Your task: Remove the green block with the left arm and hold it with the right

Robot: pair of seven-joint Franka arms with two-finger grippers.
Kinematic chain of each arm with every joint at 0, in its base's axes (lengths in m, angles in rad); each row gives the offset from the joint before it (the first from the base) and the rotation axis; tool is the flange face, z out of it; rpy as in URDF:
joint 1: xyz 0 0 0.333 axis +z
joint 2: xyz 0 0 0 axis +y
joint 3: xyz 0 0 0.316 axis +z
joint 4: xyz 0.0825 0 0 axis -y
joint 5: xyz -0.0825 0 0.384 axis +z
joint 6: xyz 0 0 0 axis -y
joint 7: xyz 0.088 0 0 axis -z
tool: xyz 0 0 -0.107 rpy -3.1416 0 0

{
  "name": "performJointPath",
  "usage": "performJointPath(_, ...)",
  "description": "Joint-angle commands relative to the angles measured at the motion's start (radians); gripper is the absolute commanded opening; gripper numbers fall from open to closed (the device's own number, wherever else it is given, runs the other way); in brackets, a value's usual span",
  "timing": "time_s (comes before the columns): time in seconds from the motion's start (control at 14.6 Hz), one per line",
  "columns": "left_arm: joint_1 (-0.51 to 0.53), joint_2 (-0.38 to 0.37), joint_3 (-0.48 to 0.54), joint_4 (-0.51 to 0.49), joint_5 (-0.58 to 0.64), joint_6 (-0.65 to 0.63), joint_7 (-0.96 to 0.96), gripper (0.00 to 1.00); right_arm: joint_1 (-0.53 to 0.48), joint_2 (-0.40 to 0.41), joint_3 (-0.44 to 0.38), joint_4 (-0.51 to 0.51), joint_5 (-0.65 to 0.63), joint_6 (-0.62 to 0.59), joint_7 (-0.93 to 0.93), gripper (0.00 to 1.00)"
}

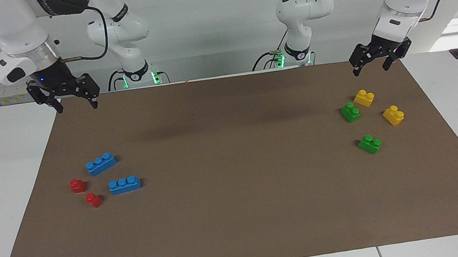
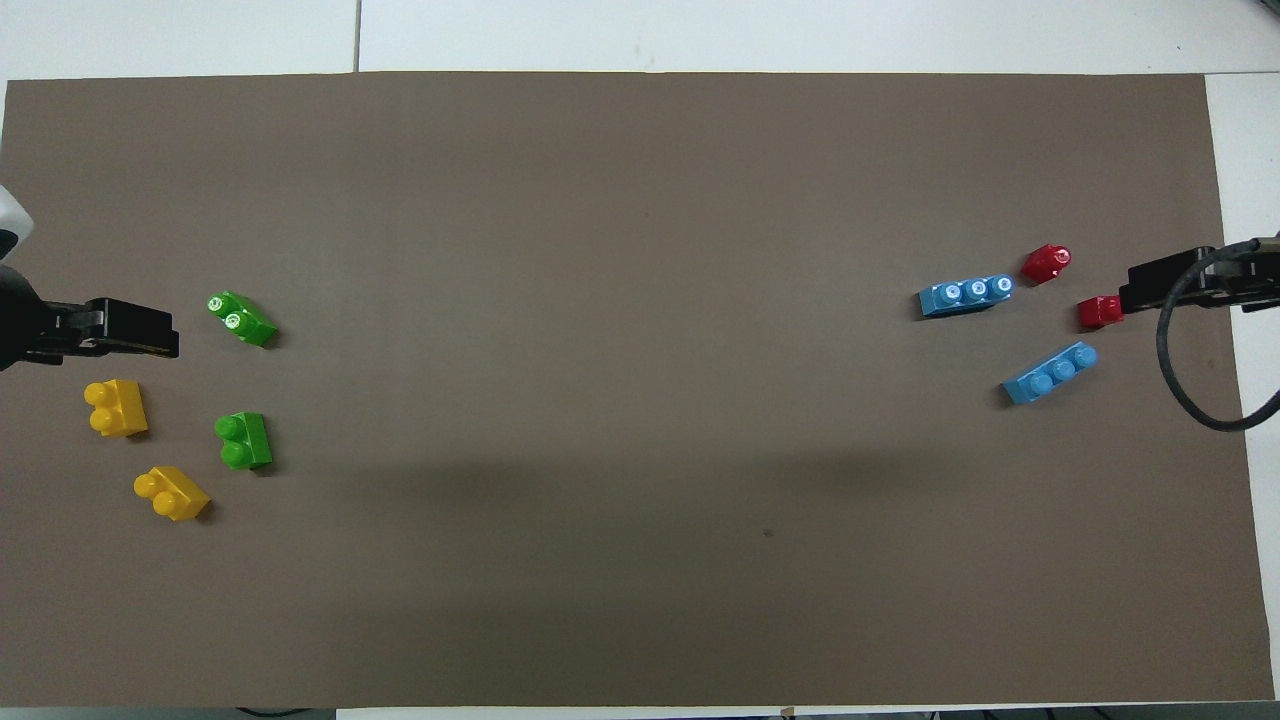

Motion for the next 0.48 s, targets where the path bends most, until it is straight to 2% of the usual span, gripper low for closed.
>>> performJointPath(0.0,-0.012,-0.005,0.008,-0.001,0.017,-0.003,0.008,1.0,-0.004,-0.009,0.0,-0.011,-0.024,-0.013,-0.013,1.0)
performJointPath(0.41,-0.013,-0.007,0.008,-0.002,0.017,-0.003,0.004,1.0,-0.013,-0.009,0.0,-0.012,-0.02,-0.016,-0.012,1.0)
